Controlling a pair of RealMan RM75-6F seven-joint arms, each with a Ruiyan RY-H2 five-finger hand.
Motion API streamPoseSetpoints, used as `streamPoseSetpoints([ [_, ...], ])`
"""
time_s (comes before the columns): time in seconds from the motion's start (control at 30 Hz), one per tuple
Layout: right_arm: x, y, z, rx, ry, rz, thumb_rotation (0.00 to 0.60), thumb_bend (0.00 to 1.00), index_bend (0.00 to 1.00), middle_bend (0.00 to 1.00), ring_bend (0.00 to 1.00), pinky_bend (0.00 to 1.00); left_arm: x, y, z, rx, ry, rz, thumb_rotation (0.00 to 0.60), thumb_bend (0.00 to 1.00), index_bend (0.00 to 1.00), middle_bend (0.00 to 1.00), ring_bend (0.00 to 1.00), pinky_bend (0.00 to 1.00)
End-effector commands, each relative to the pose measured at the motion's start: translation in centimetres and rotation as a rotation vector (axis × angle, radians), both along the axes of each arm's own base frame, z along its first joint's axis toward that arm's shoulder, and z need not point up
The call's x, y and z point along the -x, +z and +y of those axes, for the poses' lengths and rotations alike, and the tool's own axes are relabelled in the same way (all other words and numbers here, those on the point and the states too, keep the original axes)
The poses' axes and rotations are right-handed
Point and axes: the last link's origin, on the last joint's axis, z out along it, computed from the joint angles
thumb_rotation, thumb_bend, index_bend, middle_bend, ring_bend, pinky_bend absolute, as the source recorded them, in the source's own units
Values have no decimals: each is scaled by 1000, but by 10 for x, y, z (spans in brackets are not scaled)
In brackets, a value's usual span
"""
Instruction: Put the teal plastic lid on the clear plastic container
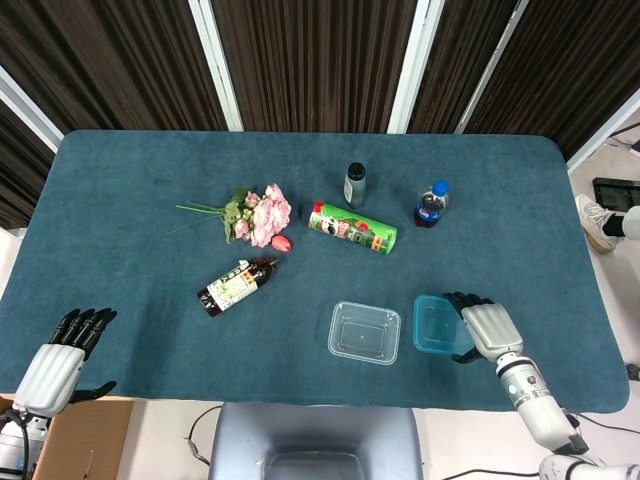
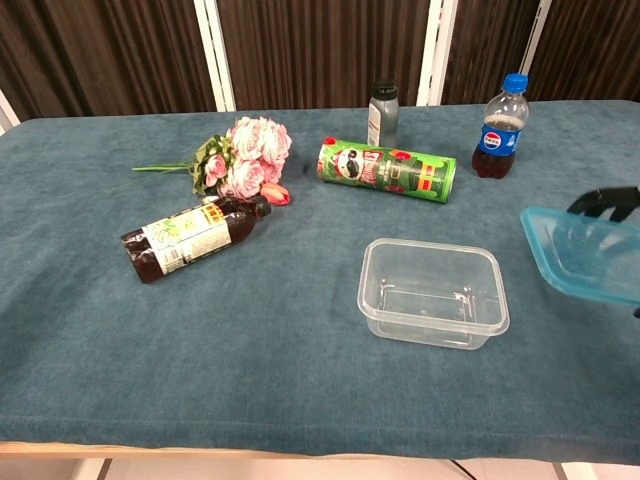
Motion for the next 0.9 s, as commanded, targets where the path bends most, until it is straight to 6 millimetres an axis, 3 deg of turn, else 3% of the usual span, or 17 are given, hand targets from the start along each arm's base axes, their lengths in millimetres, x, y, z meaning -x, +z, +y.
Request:
streamPoseSetpoints([
  [0.03,-34,22,4,27,-21,-149,600,246,970,679,565,497,0,1,-1,-2,-2,-2,600,442,0,86,61,72],
  [0.23,-73,21,5,25,-49,-242,600,267,969,679,565,492,0,3,-1,-4,-5,-9,600,443,0,86,61,71],
  [0.43,-96,-7,6,26,-57,-220,600,269,969,679,565,487,1,5,-3,-7,-7,-12,600,443,0,86,61,72],
  [0.63,-106,-36,5,19,-104,-226,600,271,969,679,565,470,1,5,-4,-8,-6,-13,600,443,0,86,60,71],
  [0.9,-111,-56,7,24,-106,-186,600,273,969,679,565,452,2,6,-4,-7,-6,-16,600,443,0,86,61,71],
])
